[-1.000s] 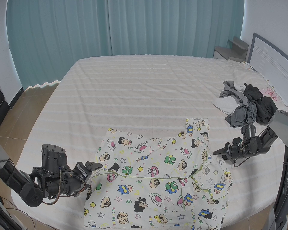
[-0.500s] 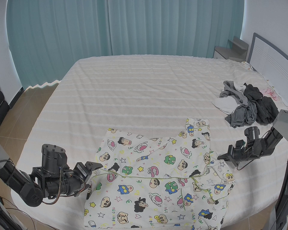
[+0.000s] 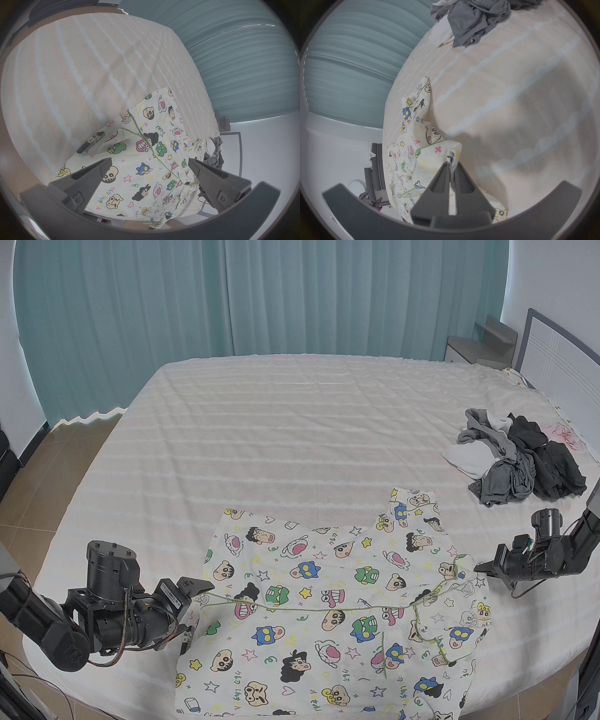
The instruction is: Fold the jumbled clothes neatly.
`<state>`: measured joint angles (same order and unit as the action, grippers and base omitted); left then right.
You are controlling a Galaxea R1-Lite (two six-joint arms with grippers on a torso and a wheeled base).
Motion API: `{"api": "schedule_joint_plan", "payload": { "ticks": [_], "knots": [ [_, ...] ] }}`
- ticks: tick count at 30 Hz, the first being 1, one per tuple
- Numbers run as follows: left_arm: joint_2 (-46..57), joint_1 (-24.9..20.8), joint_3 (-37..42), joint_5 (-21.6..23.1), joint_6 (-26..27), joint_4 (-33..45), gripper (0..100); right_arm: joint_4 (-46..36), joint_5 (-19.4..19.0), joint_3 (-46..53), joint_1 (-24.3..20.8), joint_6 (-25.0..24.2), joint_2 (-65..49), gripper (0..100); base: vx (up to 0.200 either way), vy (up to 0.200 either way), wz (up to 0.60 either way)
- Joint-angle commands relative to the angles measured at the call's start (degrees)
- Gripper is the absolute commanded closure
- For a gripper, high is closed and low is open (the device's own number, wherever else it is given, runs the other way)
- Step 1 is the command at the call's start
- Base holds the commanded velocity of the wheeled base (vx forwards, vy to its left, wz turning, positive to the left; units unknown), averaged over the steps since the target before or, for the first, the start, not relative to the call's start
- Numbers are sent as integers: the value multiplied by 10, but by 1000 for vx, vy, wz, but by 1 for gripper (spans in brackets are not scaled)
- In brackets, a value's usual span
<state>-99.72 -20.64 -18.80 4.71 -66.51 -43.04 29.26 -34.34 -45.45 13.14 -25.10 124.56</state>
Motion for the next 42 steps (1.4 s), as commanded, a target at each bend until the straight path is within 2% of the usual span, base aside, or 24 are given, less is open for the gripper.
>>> {"api": "schedule_joint_plan", "payload": {
  "ticks": [1,5,6,13,17,21,23,26,27,28,31,36,42],
  "knots": [
    [0,0,-1,0,0,0,0,25,13,30,2,0,-2,100,0,0,0],
    [0,1,-1,0,0,0,0,45,14,48,-4,0,-4,100,0,0,0],
    [0,1,-1,0,0,0,0,45,14,48,-4,0,-4,0,0,0,0],
    [1,0,0,1,0,0,0,72,23,78,1,-9,-43,0,0,0,0],
    [4,-5,9,7,1,0,0,81,23,136,-1,-36,-139,0,0,0,0],
    [-1,-16,9,1,1,-1,0,79,37,199,-29,-60,-238,0,0,0,0],
    [-2,-16,8,1,0,0,0,80,79,246,-66,-65,-298,0,0,0,0],
    [-4,-16,9,2,0,0,0,81,142,292,-106,-65,-330,0,-200,0,0],
    [-4,-16,9,2,0,0,0,81,142,292,-106,-65,-330,0,-200,0,0],
    [-5,-17,10,2,0,1,0,81,164,315,-124,-65,-334,0,-200,0,0],
    [-14,-20,10,2,0,1,0,83,168,338,-145,-59,-329,0,-200,0,0],
    [-42,-22,14,1,0,0,0,91,177,353,-146,-54,-345,0,-200,0,0],
    [-54,-26,15,1,1,0,0,92,219,372,-150,7,-360,0,-200,0,0]
  ]
}}
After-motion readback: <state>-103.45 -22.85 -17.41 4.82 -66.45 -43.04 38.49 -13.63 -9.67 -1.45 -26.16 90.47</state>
